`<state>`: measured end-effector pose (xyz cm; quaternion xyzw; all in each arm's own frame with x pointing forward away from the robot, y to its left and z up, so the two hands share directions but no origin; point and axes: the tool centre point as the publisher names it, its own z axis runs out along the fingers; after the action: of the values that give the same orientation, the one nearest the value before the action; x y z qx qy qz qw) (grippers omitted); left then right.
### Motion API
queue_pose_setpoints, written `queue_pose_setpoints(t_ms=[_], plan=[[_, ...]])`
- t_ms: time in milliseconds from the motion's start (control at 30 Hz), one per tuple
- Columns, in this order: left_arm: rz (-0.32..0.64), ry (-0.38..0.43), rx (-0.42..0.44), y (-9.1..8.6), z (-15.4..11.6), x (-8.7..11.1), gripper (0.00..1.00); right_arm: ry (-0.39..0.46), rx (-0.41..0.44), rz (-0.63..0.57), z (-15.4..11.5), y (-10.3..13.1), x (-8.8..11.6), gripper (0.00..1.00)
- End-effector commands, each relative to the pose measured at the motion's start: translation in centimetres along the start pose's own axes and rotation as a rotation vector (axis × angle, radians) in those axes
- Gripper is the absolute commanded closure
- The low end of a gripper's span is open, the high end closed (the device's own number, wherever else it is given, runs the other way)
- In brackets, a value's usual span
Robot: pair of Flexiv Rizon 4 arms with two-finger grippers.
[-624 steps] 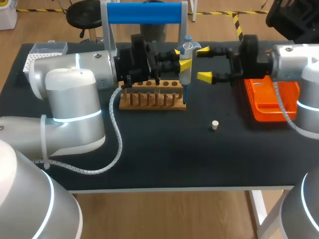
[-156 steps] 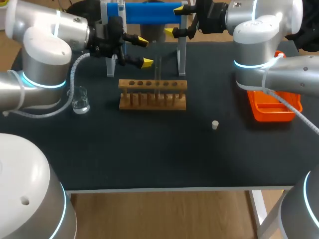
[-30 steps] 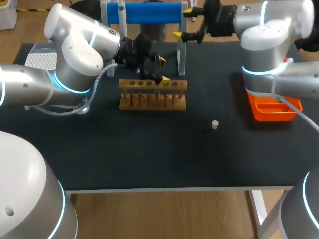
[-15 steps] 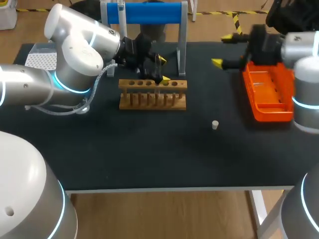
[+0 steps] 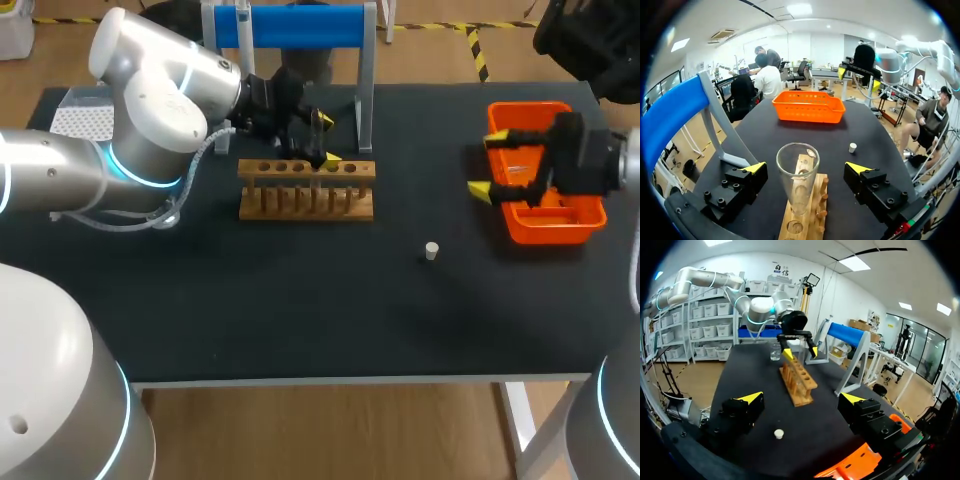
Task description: Invert the test tube, pick up the pipette, mount the tip to pipette, aspirate from beaker and dispense into the tube, eject the tip, return the pipette, and cap with the stopper.
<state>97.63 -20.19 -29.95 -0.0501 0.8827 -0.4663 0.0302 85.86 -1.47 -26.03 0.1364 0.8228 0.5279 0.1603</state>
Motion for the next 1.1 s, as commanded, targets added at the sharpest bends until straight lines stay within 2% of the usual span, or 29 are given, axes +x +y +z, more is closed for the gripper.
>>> queue_pose_setpoints(t_ms=[33,400,1100], plan=[[0.0,0.001,0.0,0.0,0.0,0.0,0.0,-0.008,0.011,0.004,-1.4,-1.3,2.2,0.0],[0.0,0.001,0.0,0.0,0.0,0.0,0.0,-0.015,0.052,0.052,-0.1,-5.2,5.2,0.0],[0.0,0.001,0.0,0.0,0.0,0.0,0.0,-0.039,0.114,0.096,3.4,-10.3,7.5,0.0]])
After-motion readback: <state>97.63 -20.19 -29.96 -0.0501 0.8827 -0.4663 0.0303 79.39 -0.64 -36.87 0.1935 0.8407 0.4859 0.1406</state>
